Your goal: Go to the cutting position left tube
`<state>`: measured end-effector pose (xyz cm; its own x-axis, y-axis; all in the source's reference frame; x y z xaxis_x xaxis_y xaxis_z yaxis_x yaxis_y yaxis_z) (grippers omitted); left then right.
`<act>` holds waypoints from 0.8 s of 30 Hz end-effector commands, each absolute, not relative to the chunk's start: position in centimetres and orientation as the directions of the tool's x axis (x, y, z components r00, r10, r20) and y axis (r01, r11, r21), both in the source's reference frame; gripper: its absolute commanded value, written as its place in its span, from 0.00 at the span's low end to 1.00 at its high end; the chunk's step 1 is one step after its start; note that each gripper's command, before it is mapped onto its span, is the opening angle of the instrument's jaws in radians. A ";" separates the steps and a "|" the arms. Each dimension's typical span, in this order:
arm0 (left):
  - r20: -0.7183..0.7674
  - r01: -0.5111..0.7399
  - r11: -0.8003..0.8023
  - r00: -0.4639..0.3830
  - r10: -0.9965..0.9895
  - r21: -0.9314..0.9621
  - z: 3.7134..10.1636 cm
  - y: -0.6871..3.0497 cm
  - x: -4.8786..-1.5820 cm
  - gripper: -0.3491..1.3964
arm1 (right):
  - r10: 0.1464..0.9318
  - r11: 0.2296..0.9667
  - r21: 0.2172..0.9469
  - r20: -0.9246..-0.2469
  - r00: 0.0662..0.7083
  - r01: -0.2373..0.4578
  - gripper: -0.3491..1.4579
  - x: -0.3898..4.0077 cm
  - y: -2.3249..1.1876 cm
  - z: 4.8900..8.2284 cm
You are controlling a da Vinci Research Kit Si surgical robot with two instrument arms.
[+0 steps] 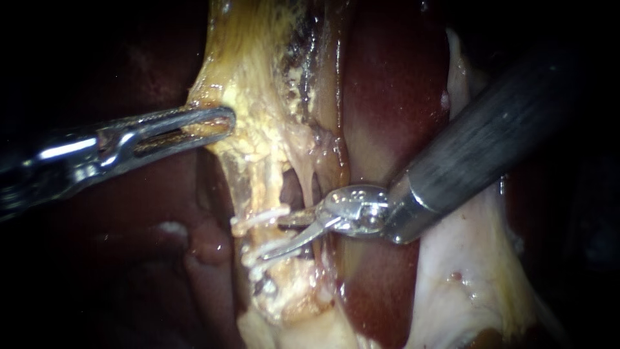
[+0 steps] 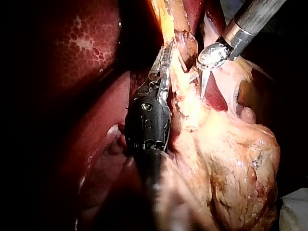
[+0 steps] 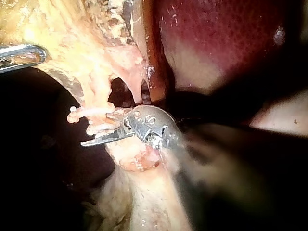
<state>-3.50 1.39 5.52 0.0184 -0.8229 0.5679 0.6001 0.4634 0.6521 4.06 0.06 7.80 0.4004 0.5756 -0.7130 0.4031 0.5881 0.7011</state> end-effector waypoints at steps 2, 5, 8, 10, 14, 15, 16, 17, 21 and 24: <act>0.568 0.600 0.463 0.018 -0.823 0.652 5.54 1.39 -3.51 0.00 | 0.575 0.581 0.703 -0.711 0.405 0.409 0.89 4.10 0.06 7.81; 0.568 0.600 0.463 0.018 -0.823 0.652 5.54 1.39 -3.51 0.00 | 0.575 0.573 0.704 -0.710 0.406 0.420 0.89 4.17 0.08 7.81; 0.568 0.600 0.463 0.018 -0.823 0.652 5.55 1.39 -3.51 0.00 | 0.586 0.550 0.720 -0.694 0.418 0.423 0.88 4.22 0.07 7.83; 0.568 0.600 0.463 0.018 -0.823 0.652 5.55 1.40 -3.52 0.00 | 0.587 0.542 0.724 -0.689 0.425 0.426 0.87 4.24 0.05 7.86; 0.567 0.600 0.463 0.018 -0.823 0.652 5.56 1.40 -3.52 0.00 | 0.600 0.516 0.746 -0.666 0.444 0.422 0.86 4.28 -0.03 7.94; 0.568 0.600 0.463 0.018 -0.823 0.652 5.56 1.40 -3.52 0.00 | 0.605 0.507 0.752 -0.658 0.448 0.420 0.86 4.29 -0.05 7.97; 0.568 0.600 0.463 0.018 -0.823 0.652 5.56 1.40 -3.52 0.00 | 0.608 0.502 0.755 -0.655 0.450 0.421 0.86 4.30 -0.07 7.99; 0.568 0.600 0.463 0.018 -0.823 0.652 5.56 1.40 -3.52 0.00 | 0.612 0.492 0.762 -0.647 0.455 0.421 0.85 4.31 -0.09 8.00; 0.568 0.600 0.463 0.018 -0.823 0.652 5.57 1.41 -3.52 0.00 | 0.649 0.445 0.789 -0.610 0.455 0.423 0.81 4.31 -0.09 8.01; 0.568 0.600 0.463 0.018 -0.823 0.652 5.57 1.41 -3.52 0.00 | 0.666 0.424 0.796 -0.598 0.446 0.432 0.81 4.33 -0.07 7.99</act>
<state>-3.52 1.41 5.57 0.0180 -0.8231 0.5676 0.6004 0.4629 0.6522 4.34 -0.07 8.00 0.4445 0.6740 -0.5900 0.4315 0.4161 0.8004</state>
